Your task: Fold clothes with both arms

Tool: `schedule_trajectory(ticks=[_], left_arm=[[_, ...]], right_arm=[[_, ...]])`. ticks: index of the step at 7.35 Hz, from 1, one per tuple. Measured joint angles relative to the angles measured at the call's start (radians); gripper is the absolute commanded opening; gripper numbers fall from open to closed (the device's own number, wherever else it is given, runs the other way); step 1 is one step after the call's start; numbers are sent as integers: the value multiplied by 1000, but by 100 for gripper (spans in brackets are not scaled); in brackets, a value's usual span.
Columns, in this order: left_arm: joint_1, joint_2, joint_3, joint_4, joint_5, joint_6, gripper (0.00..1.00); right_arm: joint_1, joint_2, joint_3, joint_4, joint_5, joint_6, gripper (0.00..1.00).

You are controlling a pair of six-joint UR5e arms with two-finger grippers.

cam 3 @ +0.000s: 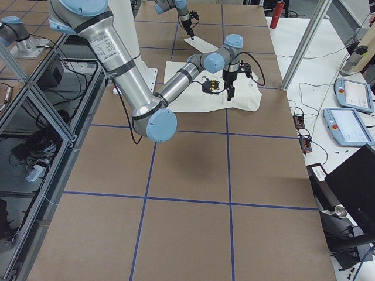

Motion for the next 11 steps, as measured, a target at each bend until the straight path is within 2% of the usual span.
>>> schedule_trajectory(ticks=[2,6,11], left_arm=[[0,-1,0,0,0,-3,64],[0,-2,1,1,0,-6,63],[0,-10,-1,2,-5,-9,22]], right_arm=[[0,-1,1,0,0,1,100],[0,-1,3,0,2,0,100],[1,-1,13,0,9,1,100]])
